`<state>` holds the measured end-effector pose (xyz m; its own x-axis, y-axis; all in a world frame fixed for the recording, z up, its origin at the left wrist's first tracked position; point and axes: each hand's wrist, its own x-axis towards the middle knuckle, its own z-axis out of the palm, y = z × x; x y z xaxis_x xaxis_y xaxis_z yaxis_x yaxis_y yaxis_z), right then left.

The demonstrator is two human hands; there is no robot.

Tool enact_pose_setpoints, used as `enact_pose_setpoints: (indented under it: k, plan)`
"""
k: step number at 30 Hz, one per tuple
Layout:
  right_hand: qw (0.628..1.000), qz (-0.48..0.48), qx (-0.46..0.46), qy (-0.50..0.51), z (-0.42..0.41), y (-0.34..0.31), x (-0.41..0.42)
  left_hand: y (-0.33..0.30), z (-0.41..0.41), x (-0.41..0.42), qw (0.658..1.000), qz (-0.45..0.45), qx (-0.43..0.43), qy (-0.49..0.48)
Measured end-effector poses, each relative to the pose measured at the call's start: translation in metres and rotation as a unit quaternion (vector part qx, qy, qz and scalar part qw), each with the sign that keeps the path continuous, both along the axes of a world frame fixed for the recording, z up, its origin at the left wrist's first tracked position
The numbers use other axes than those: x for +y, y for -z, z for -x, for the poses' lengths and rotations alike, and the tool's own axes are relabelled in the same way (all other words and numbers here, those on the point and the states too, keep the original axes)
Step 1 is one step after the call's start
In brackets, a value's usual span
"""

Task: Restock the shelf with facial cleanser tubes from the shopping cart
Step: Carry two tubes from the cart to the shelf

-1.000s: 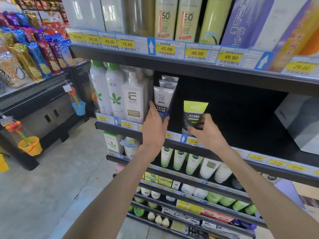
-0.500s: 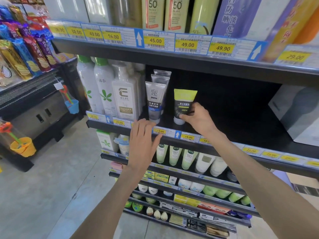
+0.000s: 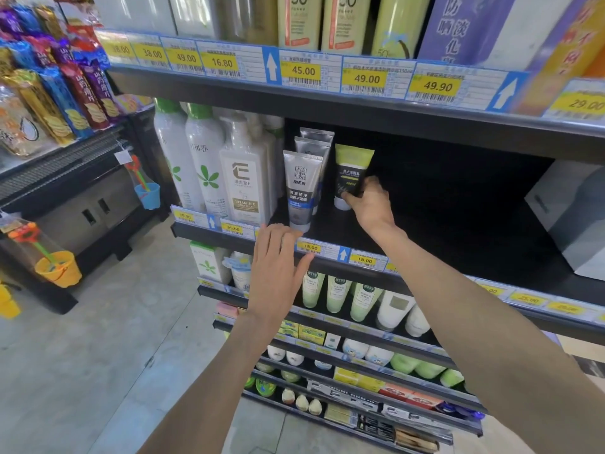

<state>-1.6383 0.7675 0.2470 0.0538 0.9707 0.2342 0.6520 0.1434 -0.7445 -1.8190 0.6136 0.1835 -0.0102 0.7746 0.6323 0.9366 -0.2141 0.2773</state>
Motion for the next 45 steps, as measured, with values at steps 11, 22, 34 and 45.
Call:
enact_pose_setpoints:
  k: [11,22,34,45]
  plan:
    - [0.995,0.078,-0.003,-0.067,-0.018,0.0,-0.021,-0.008,0.007,-0.006,0.999,0.04,0.025,0.011]
    - [0.981,0.006,-0.174,-0.084,-0.061,-0.028,-0.163,-0.016,-0.01,-0.052,0.985,0.125,0.118,0.015]
    - [0.942,0.054,-0.332,-0.004,-0.156,0.035,-0.364,0.012,-0.101,-0.189,0.966,0.175,0.109,0.159]
    - [0.917,0.17,-0.34,0.123,-0.286,0.095,-0.536,0.051,-0.257,-0.285,0.898,0.24,0.199,0.311]
